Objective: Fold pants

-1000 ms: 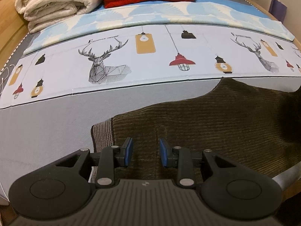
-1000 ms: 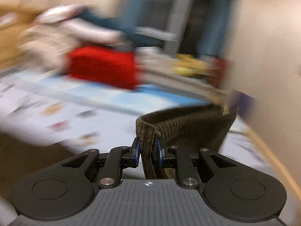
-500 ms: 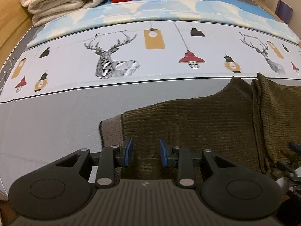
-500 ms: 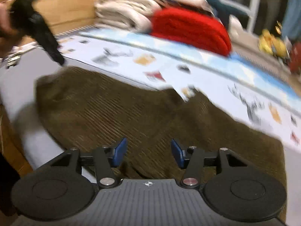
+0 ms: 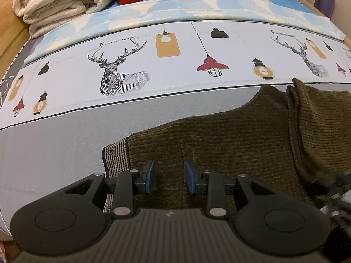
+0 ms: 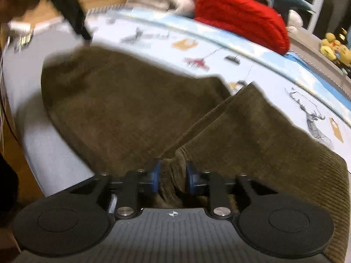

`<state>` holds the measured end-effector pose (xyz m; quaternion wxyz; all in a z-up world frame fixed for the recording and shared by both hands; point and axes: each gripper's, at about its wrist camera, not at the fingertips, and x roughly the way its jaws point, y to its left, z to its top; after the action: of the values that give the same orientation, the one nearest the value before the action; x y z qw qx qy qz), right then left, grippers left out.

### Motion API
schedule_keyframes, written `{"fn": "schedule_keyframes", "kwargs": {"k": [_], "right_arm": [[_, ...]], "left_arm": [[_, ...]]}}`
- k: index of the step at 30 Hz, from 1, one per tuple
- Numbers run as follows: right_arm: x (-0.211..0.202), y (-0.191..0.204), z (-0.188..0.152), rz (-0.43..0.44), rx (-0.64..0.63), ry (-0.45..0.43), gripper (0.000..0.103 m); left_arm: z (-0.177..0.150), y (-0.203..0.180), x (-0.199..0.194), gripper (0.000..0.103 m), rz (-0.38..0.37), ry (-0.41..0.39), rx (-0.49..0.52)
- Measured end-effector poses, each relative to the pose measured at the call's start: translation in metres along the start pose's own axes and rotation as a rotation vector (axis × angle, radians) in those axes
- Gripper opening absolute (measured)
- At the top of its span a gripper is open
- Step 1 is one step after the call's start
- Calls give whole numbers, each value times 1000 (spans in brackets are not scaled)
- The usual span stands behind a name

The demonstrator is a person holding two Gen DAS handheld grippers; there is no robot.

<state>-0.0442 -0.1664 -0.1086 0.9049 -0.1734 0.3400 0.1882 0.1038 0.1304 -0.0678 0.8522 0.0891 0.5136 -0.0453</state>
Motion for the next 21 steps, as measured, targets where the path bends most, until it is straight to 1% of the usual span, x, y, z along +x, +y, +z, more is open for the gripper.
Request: {"fn": "schedule_keyframes", "kwargs": {"k": [1, 2, 3, 4, 5, 6, 7, 8, 9, 11, 12, 13, 14, 16, 17, 18, 19, 20, 21], "right_arm": [[-15, 2, 6, -20, -26, -56, 22], [-28, 5, 10, -22, -51, -109, 22], [-37, 8, 11, -10, -70, -142, 22], [-40, 11, 8, 8, -95, -153, 22], [-36, 15, 2, 38, -121, -120, 23], [-24, 18, -7, 66, -137, -49, 25], [-12, 20, -18, 73, -151, 30, 25], [-6, 20, -29, 71, -153, 78, 25], [-11, 18, -33, 73, -139, 75, 25], [-31, 6, -29, 108, -67, 29, 25], [-46, -6, -26, 139, -11, -8, 25], [-59, -19, -25, 145, 41, -46, 25], [-72, -36, -26, 123, 109, -80, 25], [-89, -70, -35, 47, 252, -99, 25], [-94, -90, -43, -1, 338, -95, 25], [-94, -107, -53, -52, 413, -71, 25], [-91, -125, -67, -114, 487, -11, 25], [-84, -138, -84, -169, 543, 77, 25], [-75, -154, -104, -207, 598, 189, 11]], "left_arm": [[1, -1, 0, 34, -3, -2, 1], [2, -3, -1, 34, -6, -4, 4], [3, -5, -1, 34, -10, -7, 8], [4, -8, 0, 34, -13, -8, 12], [6, -12, 0, 34, -15, -7, 13], [8, -16, 1, 34, -20, -5, 15], [10, -21, 2, 34, -26, -3, 18], [12, -27, 2, 34, -36, -3, 22], [14, -33, 2, 34, -46, -4, 29], [19, -49, 2, 34, -70, -10, 53], [22, -56, 2, 34, -79, -15, 66], [25, -64, 2, 34, -88, -20, 79], [28, -71, 3, 34, -96, -24, 86], [34, -86, 5, 34, -121, -22, 89], [37, -93, 7, 34, -135, -20, 90], [40, -101, 8, 34, -149, -18, 92], [42, -109, 10, 34, -166, -14, 94], [44, -116, 12, 34, -184, -9, 94], [47, -124, 14, 34, -206, -4, 91]]}}
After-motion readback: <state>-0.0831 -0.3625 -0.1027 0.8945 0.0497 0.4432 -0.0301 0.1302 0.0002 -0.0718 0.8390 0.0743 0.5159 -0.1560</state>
